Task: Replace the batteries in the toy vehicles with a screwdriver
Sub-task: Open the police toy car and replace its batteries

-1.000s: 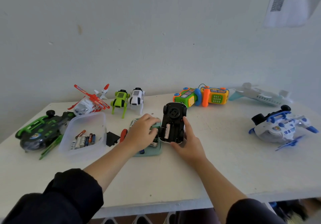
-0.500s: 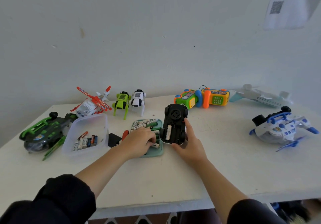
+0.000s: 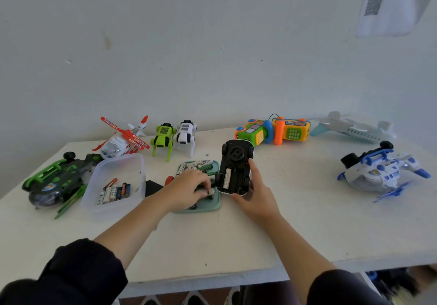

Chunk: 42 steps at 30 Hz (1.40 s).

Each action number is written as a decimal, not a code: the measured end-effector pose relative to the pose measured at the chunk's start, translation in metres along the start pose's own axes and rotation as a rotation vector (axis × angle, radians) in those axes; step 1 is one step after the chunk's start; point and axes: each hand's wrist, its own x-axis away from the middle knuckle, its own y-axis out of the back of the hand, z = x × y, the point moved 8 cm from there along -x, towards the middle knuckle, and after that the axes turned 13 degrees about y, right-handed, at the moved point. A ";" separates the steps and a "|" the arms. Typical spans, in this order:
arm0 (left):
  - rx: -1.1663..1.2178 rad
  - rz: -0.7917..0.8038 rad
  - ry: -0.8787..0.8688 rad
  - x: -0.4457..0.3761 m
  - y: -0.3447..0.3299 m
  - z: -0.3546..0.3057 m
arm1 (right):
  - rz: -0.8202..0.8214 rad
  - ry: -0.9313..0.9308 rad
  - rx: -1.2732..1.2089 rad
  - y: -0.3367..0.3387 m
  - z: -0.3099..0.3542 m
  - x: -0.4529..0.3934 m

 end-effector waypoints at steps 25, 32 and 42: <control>-0.008 -0.569 -0.207 -0.001 0.001 -0.048 | 0.006 -0.033 -0.002 0.000 -0.005 -0.002; 0.422 -0.221 0.106 -0.020 -0.007 -0.040 | 0.002 -0.024 0.015 0.002 -0.005 -0.002; 0.536 -0.153 0.187 -0.030 -0.010 -0.041 | 0.024 -0.032 0.023 0.001 -0.006 -0.002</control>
